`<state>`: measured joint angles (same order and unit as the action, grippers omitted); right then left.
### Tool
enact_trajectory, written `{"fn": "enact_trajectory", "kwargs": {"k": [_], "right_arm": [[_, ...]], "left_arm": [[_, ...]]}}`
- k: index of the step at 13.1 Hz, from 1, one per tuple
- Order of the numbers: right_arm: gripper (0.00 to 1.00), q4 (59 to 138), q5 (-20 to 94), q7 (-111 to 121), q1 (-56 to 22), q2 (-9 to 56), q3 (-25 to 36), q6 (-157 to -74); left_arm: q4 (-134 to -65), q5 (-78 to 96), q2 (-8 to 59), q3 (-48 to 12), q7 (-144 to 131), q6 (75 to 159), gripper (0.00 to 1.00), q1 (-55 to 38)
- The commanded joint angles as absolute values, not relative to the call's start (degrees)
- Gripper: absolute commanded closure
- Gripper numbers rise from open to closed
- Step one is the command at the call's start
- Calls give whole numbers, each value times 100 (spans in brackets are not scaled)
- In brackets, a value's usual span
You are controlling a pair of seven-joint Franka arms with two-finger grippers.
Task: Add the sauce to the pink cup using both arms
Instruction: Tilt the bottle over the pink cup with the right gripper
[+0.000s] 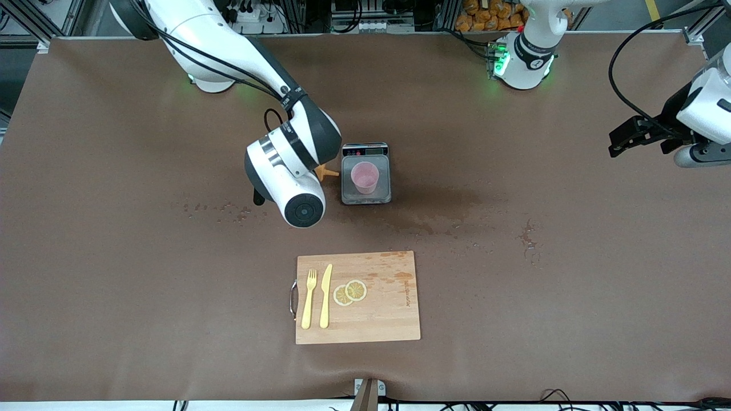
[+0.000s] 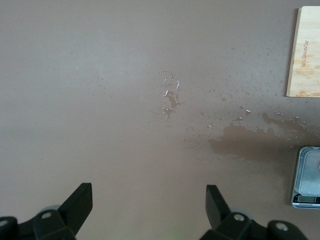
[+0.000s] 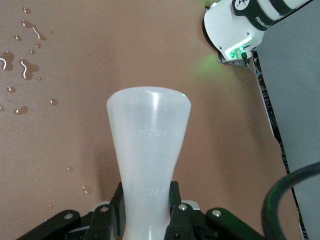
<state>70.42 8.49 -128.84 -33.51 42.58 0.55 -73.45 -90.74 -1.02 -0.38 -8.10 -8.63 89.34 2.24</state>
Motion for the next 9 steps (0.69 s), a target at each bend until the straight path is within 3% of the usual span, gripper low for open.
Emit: {"fn": "enact_trajectory", "kwargs": {"k": [1, 6, 9], "right_arm": [[84, 6961, 765, -13025, -3349, 4236, 53, -7260], [99, 6812, 905, -13034, -3384, 4228, 35, -7163], [100, 6803, 905, -13096, -3392, 4236, 26, -7163]], "left_arm": [[-9114, 26, -79, -773, -791, 8921, 0, 220], [-9106, 167, -70, -773, -879, 8930, 0, 211], [-9105, 167, -70, -773, -870, 8930, 0, 211]]}}
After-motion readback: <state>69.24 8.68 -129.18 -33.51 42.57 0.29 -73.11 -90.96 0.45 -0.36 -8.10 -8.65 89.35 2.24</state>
